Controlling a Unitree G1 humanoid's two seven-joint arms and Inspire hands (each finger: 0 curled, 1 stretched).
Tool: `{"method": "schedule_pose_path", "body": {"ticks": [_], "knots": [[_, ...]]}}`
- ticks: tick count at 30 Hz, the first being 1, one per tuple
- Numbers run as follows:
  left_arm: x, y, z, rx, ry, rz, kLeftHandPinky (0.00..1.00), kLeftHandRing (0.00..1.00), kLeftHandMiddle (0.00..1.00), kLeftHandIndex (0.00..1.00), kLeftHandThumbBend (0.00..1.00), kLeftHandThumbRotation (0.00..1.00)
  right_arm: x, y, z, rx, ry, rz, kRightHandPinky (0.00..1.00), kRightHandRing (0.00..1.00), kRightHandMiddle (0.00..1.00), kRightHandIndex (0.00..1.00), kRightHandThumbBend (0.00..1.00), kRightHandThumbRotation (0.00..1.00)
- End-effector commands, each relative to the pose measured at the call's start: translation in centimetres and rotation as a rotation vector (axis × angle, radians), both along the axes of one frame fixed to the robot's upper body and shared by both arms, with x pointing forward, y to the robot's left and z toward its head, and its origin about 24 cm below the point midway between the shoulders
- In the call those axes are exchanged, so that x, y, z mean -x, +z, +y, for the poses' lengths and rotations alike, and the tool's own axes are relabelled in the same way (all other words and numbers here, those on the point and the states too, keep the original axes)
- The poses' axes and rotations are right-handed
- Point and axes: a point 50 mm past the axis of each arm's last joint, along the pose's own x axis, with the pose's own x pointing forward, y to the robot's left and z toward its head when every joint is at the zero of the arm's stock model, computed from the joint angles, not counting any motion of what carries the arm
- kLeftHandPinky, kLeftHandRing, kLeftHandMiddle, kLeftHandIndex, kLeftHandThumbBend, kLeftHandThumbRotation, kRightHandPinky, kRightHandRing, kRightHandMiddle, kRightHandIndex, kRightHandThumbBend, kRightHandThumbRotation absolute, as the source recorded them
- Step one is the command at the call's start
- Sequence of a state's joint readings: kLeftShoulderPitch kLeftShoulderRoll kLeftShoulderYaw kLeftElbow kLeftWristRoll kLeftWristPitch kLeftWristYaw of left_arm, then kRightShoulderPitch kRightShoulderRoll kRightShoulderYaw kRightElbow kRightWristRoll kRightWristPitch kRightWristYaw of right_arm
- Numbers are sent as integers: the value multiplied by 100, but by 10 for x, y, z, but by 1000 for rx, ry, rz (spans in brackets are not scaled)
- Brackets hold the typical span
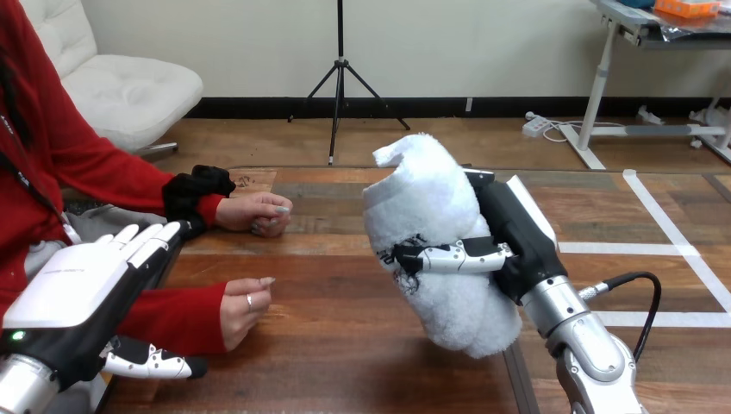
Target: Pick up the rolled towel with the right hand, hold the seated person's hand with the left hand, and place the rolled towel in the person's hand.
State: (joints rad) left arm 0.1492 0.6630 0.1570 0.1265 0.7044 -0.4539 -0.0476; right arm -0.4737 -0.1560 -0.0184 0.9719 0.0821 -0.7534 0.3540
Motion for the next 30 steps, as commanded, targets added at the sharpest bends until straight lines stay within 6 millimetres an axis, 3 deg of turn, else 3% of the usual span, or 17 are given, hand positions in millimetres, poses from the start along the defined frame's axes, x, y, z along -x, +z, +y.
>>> {"method": "schedule_pose_path", "body": {"ticks": [1, 30], "knots": [[-17, 14, 2, -42, -17, -63, 93, 96, 94, 94, 100, 37, -10, 29, -1, -50, -10, -122, 18, 22, 34, 44, 85, 0], [-30, -1, -2, -148, -32, -35, 79, 81, 80, 82, 100, 29, 4, 42, -5, -114, 29, -170, 19, 23, 34, 46, 85, 0]]}}
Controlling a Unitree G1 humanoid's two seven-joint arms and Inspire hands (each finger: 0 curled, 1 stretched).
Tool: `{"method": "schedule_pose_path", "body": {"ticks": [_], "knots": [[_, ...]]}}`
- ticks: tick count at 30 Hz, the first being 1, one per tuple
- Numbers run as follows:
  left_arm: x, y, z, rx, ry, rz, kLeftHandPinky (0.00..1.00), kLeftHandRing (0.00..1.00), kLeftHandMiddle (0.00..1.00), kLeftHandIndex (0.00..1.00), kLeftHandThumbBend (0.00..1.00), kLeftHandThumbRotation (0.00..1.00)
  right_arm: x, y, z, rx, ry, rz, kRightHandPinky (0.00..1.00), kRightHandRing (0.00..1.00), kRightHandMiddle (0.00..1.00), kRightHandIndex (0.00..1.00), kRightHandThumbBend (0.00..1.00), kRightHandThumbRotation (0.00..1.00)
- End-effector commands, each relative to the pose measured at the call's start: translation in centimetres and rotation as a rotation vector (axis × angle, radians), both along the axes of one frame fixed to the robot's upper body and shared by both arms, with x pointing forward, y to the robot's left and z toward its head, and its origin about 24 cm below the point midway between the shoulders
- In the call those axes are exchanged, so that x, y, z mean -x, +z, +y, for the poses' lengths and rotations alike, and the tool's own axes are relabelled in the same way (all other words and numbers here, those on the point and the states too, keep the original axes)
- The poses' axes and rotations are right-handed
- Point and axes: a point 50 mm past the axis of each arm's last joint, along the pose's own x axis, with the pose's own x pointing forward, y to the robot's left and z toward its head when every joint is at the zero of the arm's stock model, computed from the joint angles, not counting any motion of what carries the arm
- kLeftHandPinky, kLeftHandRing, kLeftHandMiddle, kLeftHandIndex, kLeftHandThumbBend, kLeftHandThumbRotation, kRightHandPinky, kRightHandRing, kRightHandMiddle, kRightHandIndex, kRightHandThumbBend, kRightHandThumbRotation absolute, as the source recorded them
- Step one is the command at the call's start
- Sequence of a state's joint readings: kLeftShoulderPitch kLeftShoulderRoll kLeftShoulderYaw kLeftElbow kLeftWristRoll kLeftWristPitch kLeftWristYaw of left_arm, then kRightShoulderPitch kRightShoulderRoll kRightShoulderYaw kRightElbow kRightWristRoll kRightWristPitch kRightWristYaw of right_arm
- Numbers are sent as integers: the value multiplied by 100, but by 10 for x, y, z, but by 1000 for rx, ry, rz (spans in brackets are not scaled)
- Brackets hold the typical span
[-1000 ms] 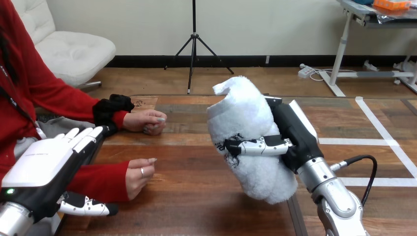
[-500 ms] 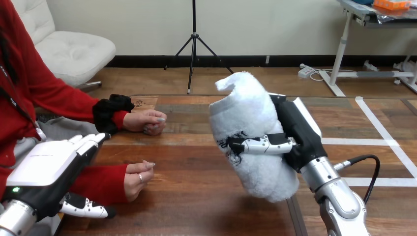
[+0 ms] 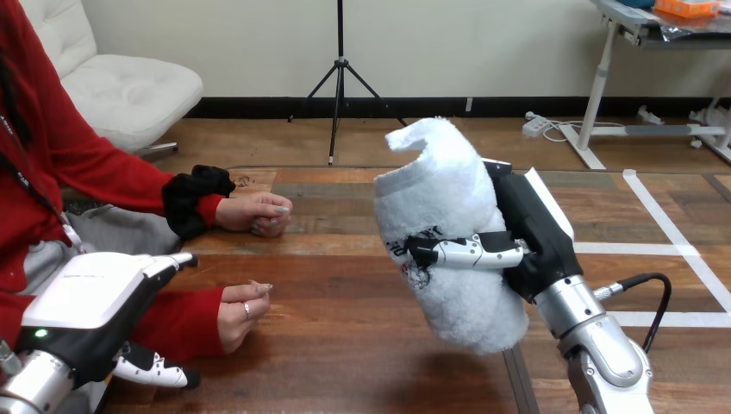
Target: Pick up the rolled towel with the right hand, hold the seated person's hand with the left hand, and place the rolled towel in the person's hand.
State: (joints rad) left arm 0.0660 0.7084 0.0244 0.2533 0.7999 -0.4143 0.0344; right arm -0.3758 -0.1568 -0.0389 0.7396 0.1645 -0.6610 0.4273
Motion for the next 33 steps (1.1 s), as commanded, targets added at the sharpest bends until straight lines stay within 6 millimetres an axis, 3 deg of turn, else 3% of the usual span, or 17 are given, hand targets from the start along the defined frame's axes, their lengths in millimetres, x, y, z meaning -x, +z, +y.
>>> {"method": "schedule_pose_path", "body": {"ticks": [1, 17, 33], "knots": [[-17, 18, -1, -40, -25, -83, 79, 81, 80, 81, 100, 28, -5, 30, 1, -45, 4, -126, 19, 23, 35, 46, 85, 0], [-21, 7, 0, -58, -28, -32, 73, 72, 74, 77, 100, 20, 5, 40, -1, -91, 38, -168, 19, 24, 37, 46, 85, 1], [-21, -2, 5, -77, -30, -7, 60, 64, 69, 71, 100, 14, 14, 49, -1, -122, 66, -179, 19, 24, 38, 45, 86, 0]]}}
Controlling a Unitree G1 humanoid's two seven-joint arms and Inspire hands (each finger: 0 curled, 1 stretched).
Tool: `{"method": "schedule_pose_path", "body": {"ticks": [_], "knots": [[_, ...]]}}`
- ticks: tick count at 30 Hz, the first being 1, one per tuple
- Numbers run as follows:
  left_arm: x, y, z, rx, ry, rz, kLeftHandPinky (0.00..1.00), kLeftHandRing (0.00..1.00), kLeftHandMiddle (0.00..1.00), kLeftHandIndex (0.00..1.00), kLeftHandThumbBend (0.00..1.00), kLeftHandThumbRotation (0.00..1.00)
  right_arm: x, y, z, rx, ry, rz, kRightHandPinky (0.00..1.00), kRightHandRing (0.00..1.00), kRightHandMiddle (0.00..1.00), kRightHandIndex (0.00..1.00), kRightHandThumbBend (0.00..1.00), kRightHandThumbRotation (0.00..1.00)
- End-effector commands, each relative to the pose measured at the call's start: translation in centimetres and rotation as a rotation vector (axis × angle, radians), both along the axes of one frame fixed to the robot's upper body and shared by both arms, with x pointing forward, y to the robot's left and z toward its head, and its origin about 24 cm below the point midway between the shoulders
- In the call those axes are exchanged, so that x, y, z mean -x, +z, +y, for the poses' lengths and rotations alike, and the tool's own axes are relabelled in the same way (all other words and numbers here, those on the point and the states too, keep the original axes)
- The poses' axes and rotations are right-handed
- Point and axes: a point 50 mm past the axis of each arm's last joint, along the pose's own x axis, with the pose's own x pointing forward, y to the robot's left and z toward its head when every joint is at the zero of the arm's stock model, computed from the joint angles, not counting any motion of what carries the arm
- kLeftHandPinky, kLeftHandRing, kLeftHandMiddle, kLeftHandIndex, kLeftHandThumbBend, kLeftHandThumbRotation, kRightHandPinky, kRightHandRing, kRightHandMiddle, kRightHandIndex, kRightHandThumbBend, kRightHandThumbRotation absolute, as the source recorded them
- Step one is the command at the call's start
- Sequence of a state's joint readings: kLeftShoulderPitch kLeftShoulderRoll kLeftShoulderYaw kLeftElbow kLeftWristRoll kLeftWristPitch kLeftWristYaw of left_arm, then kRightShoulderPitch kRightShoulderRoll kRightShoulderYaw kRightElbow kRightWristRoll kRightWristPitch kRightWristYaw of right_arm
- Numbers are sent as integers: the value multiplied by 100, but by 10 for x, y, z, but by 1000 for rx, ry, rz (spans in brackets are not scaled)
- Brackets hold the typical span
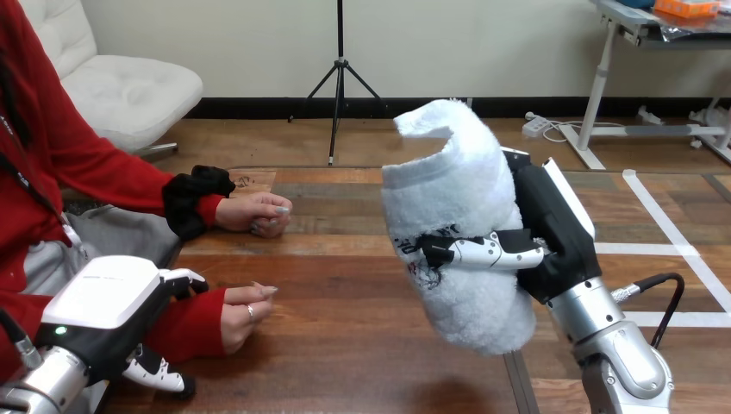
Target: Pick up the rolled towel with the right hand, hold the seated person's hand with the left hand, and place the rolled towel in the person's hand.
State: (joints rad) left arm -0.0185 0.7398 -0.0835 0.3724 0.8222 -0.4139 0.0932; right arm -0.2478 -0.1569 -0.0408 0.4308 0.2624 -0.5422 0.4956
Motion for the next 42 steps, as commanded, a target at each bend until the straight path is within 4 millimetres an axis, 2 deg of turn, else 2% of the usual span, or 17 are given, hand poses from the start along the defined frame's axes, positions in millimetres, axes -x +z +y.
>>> {"method": "schedule_pose_path", "body": {"ticks": [1, 20, 29, 42], "knots": [[-10, 8, 6, -32, -6, -34, 60, 63, 69, 71, 100, 14, -3, 28, 1, -49, 11, -107, 19, 24, 38, 45, 86, 0], [-10, -3, 13, -22, 1, -6, 55, 58, 62, 65, 100, 7, 9, 37, 2, -85, 46, -105, 19, 25, 39, 44, 87, 0], [-10, -6, 13, 4, 10, -15, 50, 53, 56, 60, 100, 1, 13, 39, 1, -94, 60, -113, 19, 24, 38, 44, 87, 0], [-10, -10, 11, 36, 9, -57, 42, 45, 49, 54, 99, 0, 15, 41, 2, -96, 76, -116, 20, 26, 39, 44, 87, 0]]}}
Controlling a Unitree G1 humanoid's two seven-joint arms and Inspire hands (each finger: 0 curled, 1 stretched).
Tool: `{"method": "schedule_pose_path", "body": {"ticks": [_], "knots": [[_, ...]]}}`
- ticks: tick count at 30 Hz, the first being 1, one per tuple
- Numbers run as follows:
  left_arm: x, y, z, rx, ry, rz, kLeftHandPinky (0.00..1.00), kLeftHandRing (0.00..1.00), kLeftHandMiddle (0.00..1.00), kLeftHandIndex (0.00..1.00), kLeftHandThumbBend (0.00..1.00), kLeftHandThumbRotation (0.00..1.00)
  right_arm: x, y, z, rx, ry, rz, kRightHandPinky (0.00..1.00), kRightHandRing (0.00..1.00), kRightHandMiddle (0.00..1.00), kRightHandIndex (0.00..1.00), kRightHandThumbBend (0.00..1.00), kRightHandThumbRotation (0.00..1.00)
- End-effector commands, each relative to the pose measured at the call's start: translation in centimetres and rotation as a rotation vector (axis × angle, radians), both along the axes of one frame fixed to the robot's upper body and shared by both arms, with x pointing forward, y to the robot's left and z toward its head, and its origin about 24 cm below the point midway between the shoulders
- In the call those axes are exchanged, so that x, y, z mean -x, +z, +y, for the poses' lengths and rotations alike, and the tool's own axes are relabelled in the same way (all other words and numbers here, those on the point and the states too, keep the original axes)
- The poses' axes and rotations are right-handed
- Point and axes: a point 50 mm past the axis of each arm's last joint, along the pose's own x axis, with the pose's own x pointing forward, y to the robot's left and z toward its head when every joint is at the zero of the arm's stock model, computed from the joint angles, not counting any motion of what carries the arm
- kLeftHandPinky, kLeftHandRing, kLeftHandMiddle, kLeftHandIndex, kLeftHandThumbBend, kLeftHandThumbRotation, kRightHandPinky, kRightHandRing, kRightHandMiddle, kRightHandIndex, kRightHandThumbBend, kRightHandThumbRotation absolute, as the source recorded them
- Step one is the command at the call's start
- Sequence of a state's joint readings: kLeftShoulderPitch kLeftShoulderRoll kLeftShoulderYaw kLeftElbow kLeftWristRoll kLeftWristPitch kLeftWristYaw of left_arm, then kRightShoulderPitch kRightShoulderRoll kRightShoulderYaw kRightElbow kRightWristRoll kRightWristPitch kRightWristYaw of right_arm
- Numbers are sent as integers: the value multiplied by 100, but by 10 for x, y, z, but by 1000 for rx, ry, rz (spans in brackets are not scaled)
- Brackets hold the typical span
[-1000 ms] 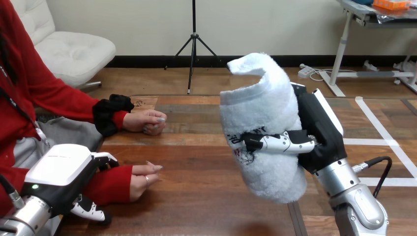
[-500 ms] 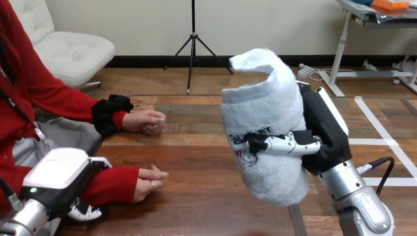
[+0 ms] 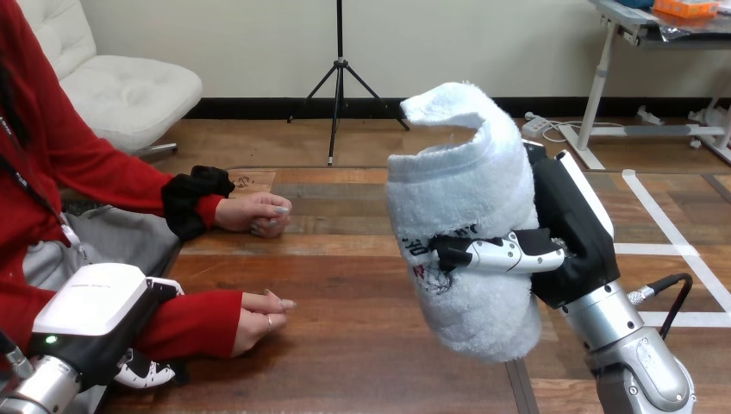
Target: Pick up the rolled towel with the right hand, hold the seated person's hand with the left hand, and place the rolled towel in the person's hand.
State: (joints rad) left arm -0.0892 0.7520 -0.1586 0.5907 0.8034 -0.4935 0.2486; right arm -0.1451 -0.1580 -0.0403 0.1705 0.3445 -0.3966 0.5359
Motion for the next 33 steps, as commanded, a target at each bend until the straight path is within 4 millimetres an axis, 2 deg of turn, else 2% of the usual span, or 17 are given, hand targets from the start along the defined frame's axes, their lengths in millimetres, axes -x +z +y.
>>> {"method": "schedule_pose_path", "body": {"ticks": [1, 16, 33], "knots": [[-10, 8, -2, -3, -14, -42, 42, 44, 49, 54, 99, 0, -3, 22, 2, -31, 12, -93, 20, 26, 39, 44, 87, 0], [-10, 8, -7, 28, -10, -94, 38, 40, 45, 48, 95, 0, -3, 21, 4, -34, 21, -86, 20, 26, 38, 44, 87, 0], [-10, 15, -13, 70, -17, -156, 31, 34, 39, 42, 92, 0, -11, 10, 13, -28, 37, -32, 19, 24, 38, 43, 86, 0]]}}
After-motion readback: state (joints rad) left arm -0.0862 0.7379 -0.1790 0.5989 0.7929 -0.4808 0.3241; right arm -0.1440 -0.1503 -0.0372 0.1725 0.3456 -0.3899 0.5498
